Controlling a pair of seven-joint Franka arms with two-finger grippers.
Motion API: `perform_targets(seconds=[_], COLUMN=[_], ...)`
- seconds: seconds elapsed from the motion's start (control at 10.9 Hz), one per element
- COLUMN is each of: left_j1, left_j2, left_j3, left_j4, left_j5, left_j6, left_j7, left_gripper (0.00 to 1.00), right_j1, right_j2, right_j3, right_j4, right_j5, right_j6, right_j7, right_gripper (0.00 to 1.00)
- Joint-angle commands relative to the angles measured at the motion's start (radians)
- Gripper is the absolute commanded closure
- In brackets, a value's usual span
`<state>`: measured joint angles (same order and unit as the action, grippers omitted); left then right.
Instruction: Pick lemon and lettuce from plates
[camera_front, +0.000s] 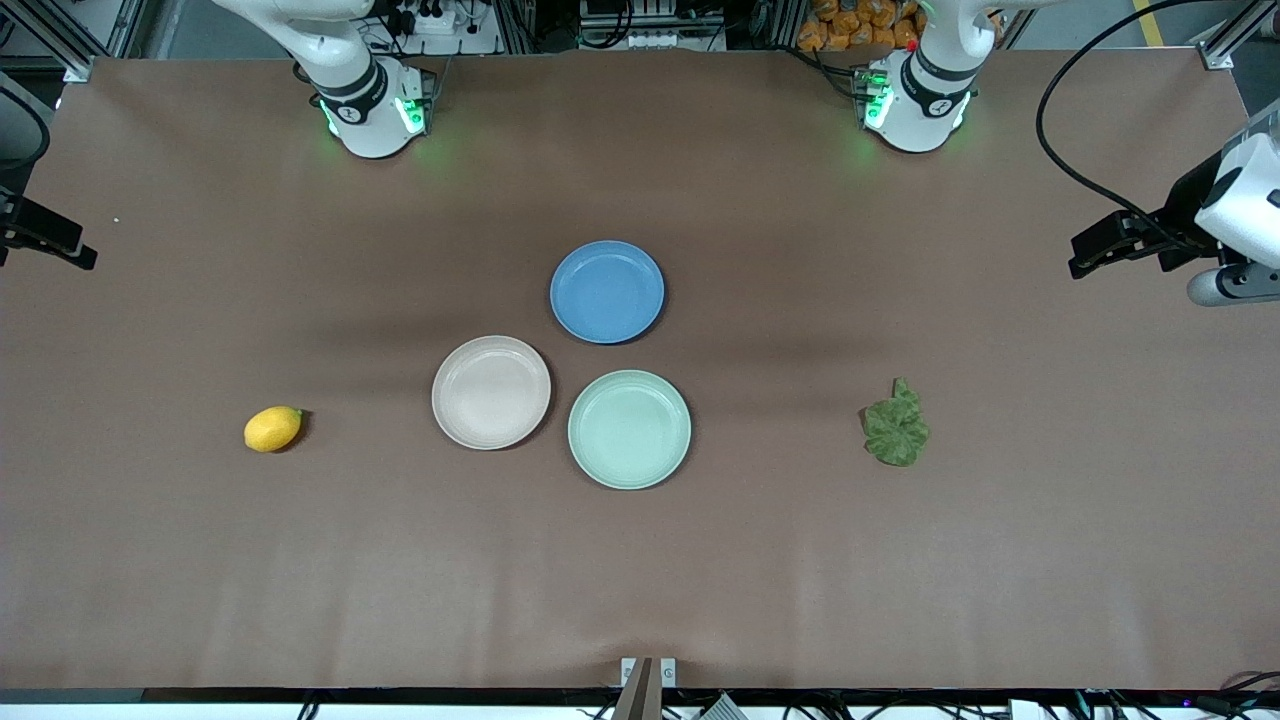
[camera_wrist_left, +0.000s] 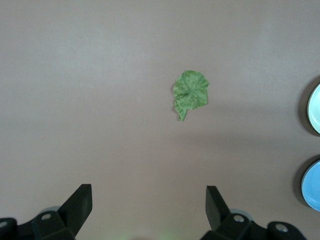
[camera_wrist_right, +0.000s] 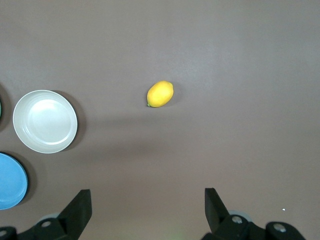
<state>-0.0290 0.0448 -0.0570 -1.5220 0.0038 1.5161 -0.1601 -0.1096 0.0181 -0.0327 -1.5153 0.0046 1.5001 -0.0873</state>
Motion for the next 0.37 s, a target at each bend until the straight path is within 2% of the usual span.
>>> perform_targets(seconds=[0.0,0.28], left_j1=[0.006,0.001], left_j2=[0.001,0.003], left_j3=[-0.001,-0.003], left_j4=[0.000,0.000], left_j5=[-0.011,-0.010], left_j6=[0.009,0.007], left_j7=[0.024,0.030], left_gripper=[0.00,0.00], right_j1=[-0.015,-0.015], right_j2=[-0.020,-0.020], right_j3=[0.004,0.004], right_j4=[-0.020,-0.029], right_j5=[-0.002,-0.002], right_j6=[-0.003,-0.003], right_j7=[-0.017,-0.017], right_gripper=[0.00,0.00])
